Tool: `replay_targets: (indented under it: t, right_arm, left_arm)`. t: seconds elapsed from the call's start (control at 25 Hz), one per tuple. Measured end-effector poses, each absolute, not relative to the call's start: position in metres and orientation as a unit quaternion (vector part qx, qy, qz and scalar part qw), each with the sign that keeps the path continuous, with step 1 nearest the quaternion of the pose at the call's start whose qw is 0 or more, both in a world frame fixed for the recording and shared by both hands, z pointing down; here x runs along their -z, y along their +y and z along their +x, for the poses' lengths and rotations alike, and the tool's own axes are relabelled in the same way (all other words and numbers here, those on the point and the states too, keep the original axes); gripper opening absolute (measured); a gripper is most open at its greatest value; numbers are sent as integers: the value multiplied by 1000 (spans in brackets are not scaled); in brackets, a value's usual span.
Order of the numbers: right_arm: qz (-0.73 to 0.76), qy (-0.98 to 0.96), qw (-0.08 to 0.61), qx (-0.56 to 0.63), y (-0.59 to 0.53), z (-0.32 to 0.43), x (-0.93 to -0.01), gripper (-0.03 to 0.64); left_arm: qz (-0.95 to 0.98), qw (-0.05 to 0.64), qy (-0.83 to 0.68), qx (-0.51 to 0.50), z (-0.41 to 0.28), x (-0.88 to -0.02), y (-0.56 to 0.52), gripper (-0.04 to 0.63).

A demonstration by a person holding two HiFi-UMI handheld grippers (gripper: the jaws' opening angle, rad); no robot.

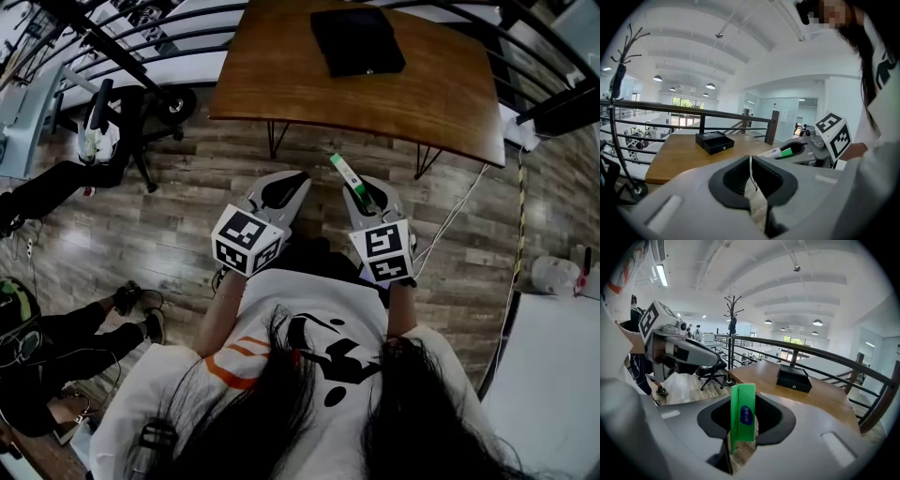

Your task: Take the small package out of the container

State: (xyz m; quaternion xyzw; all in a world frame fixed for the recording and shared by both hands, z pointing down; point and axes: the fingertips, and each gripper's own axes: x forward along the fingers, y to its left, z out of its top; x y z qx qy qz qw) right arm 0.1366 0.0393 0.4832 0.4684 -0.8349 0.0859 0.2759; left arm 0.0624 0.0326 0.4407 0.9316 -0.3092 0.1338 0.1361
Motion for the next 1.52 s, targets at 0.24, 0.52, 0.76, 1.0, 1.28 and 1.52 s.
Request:
replay_targets:
  t: [0.24, 0.52, 0.76, 1.0, 1.28, 1.52]
  right_arm:
    - [472, -836, 266, -84, 45, 130, -479, 117]
    - [480, -830, 270, -85, 51, 130, -481, 117]
    - [492, -824, 268, -84, 59, 123, -479, 117]
    - [508, -815, 264, -88, 68, 114, -471, 117]
    - [512, -810, 273, -82, 81, 99, -468, 117]
    - [517, -804, 282, -81, 89, 89, -466, 117]
  left_arm:
    - [932, 137, -308, -135, 56, -442, 39, 2]
    - [937, 135, -291, -136, 60, -442, 47, 2]
    - [939, 135, -286, -136, 49, -441, 56, 1]
    - [941, 135, -280, -132, 32, -436, 65, 1]
    - [944, 136, -275, -120, 16, -435, 72, 2]
    - [947, 135, -269, -112, 3, -431, 79, 2]
